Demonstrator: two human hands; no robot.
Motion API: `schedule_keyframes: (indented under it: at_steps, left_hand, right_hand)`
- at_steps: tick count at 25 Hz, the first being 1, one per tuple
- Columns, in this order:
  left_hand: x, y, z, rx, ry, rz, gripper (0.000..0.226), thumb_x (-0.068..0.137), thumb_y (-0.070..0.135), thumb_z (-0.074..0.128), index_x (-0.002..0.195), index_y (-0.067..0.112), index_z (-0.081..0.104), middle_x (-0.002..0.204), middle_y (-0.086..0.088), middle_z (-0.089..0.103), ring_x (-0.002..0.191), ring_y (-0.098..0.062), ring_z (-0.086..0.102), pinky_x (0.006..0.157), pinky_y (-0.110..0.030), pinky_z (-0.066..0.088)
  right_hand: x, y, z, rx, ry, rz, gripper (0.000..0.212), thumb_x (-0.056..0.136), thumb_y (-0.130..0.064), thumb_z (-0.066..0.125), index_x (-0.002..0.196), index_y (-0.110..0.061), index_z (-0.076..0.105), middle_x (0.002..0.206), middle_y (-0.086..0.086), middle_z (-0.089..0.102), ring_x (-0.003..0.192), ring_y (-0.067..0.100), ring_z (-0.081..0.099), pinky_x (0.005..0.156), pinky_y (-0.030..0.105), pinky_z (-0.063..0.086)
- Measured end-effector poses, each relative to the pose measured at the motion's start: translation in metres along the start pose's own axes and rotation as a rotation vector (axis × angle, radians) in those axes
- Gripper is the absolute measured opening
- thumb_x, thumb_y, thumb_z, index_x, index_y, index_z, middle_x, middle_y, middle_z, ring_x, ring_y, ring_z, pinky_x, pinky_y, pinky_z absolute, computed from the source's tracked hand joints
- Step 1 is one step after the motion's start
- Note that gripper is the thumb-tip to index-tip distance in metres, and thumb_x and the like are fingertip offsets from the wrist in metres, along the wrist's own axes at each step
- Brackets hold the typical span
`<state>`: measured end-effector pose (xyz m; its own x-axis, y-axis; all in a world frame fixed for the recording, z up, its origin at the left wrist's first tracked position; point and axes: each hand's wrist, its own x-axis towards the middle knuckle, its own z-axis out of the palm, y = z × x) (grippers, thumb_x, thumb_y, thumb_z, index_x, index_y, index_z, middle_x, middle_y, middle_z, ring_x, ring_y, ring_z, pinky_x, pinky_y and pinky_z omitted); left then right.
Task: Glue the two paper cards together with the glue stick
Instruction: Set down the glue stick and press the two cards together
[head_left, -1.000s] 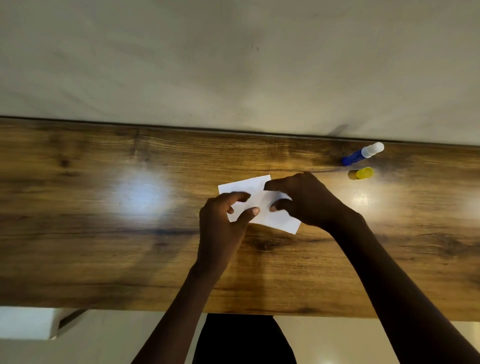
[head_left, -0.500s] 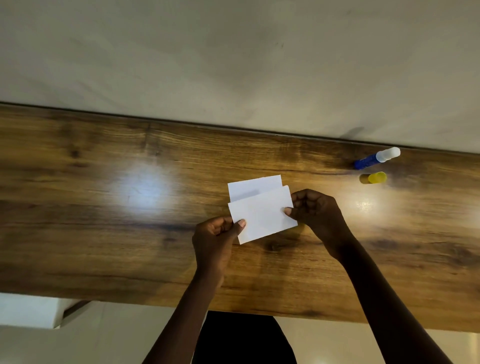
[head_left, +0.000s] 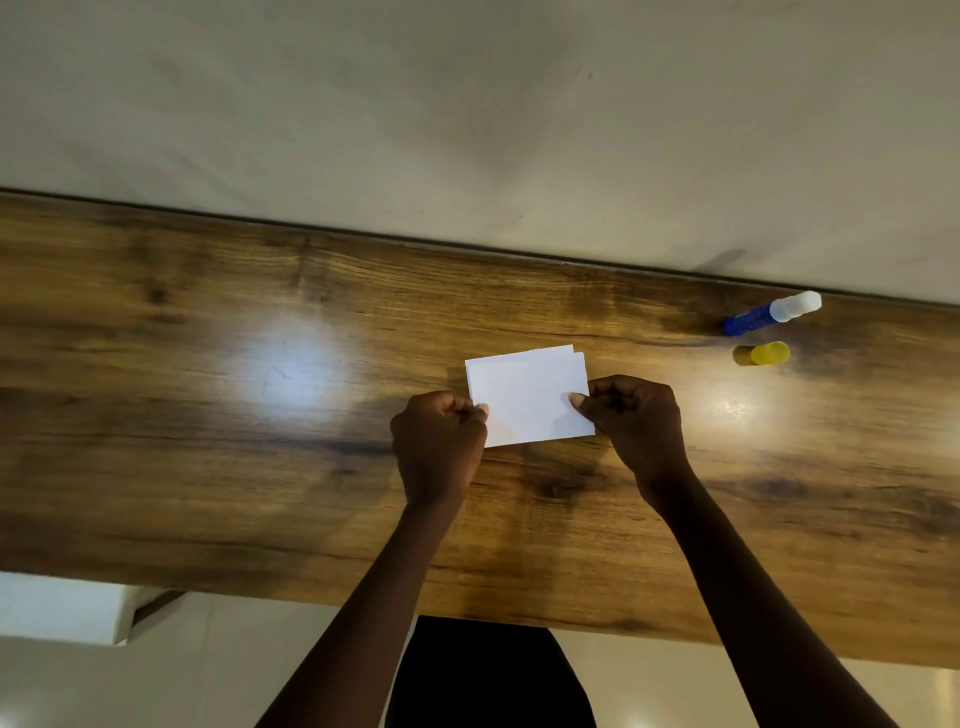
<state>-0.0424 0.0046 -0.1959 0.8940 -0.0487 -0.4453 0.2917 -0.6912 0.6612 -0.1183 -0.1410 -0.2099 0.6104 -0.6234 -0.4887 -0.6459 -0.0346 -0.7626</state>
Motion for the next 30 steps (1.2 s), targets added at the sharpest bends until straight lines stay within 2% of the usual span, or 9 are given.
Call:
schedule_keyframes:
  at_steps: [3,8,12,17,19,21,23,26,30]
  left_hand:
    - [0.002,0.0,0.004,0.021,0.042,0.002,0.017,0.076,0.014,0.07,0.087,0.001,0.07,0.085,-0.014,0.073,0.078,-0.021,0.069,0.049,-0.009,0.034]
    - [0.003,-0.001,0.007,0.011,0.068,0.04,0.015,0.076,0.012,0.07,0.085,0.001,0.07,0.083,-0.014,0.073,0.071,-0.017,0.065,0.052,-0.009,0.034]
    - [0.005,-0.004,0.009,0.007,0.057,0.06,0.015,0.076,0.012,0.07,0.086,0.001,0.069,0.083,-0.014,0.073,0.067,-0.011,0.06,0.052,-0.007,0.033]
    - [0.001,-0.006,0.006,0.018,0.021,0.167,0.014,0.078,0.014,0.068,0.085,0.003,0.069,0.08,-0.011,0.073,0.064,-0.008,0.061,0.052,-0.005,0.035]
    - [-0.005,-0.008,0.003,-0.002,0.005,0.251,0.011,0.079,0.013,0.066,0.084,0.003,0.069,0.075,-0.009,0.072,0.058,0.001,0.055,0.05,-0.005,0.041]
    - [-0.007,-0.013,0.0,-0.01,0.016,0.286,0.011,0.081,0.009,0.064,0.089,0.004,0.069,0.078,-0.009,0.072,0.06,0.004,0.053,0.054,-0.002,0.042]
    - [-0.001,-0.017,-0.001,-0.003,0.04,0.289,0.015,0.081,0.007,0.063,0.095,0.004,0.068,0.087,-0.011,0.072,0.072,-0.006,0.061,0.061,-0.005,0.044]
    - [0.014,-0.018,0.001,0.033,0.051,0.304,0.017,0.079,0.006,0.064,0.095,0.005,0.068,0.092,-0.012,0.072,0.088,-0.024,0.065,0.073,-0.031,0.053]
    - [0.028,-0.009,0.004,-0.039,0.048,0.143,0.015,0.075,0.009,0.07,0.088,0.003,0.068,0.089,-0.011,0.072,0.08,-0.017,0.065,0.064,-0.014,0.045]
  right_hand:
    - [0.003,-0.001,0.006,-0.089,0.052,-0.073,0.02,0.074,-0.012,0.07,0.09,0.0,0.067,0.084,0.001,0.064,0.068,0.011,0.059,0.052,0.006,0.045]
    - [0.007,-0.001,0.01,-0.107,0.114,-0.117,0.019,0.072,-0.012,0.072,0.086,0.0,0.067,0.084,0.011,0.069,0.068,0.015,0.061,0.054,0.011,0.047]
    - [0.01,0.0,0.011,-0.129,0.111,-0.153,0.018,0.073,-0.012,0.071,0.085,0.001,0.066,0.083,0.01,0.068,0.066,0.012,0.058,0.052,0.006,0.045]
    - [0.007,0.005,0.008,-0.087,0.064,-0.124,0.006,0.079,-0.006,0.064,0.079,-0.002,0.06,0.08,0.019,0.065,0.071,0.027,0.058,0.062,0.028,0.045]
    - [0.001,0.006,0.003,0.03,-0.002,-0.088,0.004,0.082,-0.004,0.059,0.08,-0.007,0.057,0.082,0.014,0.064,0.072,0.018,0.059,0.062,0.03,0.047]
    - [-0.005,0.009,-0.004,0.122,-0.039,-0.07,0.014,0.084,-0.002,0.055,0.082,-0.016,0.058,0.082,-0.001,0.064,0.071,0.004,0.063,0.061,0.019,0.05]
    - [-0.007,0.012,-0.01,0.16,-0.028,-0.059,0.017,0.084,-0.001,0.055,0.085,-0.017,0.059,0.083,-0.007,0.063,0.071,-0.002,0.063,0.06,0.012,0.051]
    - [-0.002,0.012,-0.011,0.122,0.015,-0.068,0.01,0.083,-0.003,0.057,0.087,-0.011,0.06,0.085,0.0,0.063,0.073,0.003,0.061,0.059,0.011,0.05]
    - [0.006,0.004,0.0,0.102,0.071,-0.066,0.008,0.08,-0.006,0.063,0.087,-0.005,0.065,0.083,-0.002,0.063,0.069,0.002,0.058,0.054,0.007,0.045]
